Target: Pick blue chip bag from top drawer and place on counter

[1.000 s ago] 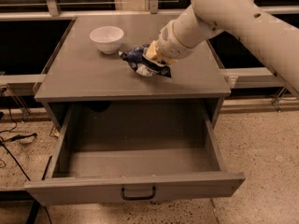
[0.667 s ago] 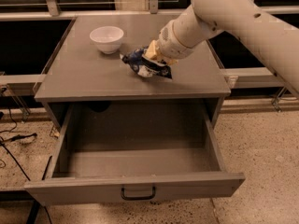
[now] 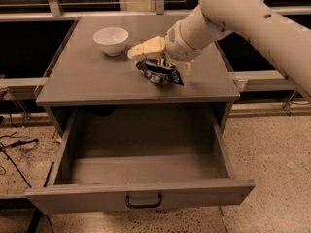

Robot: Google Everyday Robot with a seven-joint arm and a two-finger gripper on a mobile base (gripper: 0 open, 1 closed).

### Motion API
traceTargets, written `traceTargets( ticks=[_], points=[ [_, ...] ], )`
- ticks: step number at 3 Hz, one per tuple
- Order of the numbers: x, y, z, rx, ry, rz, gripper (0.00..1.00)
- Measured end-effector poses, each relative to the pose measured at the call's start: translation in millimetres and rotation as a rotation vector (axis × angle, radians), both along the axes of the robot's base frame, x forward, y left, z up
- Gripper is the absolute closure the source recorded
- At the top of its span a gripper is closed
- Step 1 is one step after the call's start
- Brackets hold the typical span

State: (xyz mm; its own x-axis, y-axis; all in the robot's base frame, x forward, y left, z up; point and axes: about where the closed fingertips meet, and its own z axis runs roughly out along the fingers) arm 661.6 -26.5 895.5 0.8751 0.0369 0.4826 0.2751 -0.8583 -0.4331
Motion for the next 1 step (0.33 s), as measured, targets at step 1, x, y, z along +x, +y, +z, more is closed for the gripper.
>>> traceTargets(
  ticks=[1],
  points=[
    [0.0,0.0,0.0,0.000,0.000,0.000,0.00]
  ],
)
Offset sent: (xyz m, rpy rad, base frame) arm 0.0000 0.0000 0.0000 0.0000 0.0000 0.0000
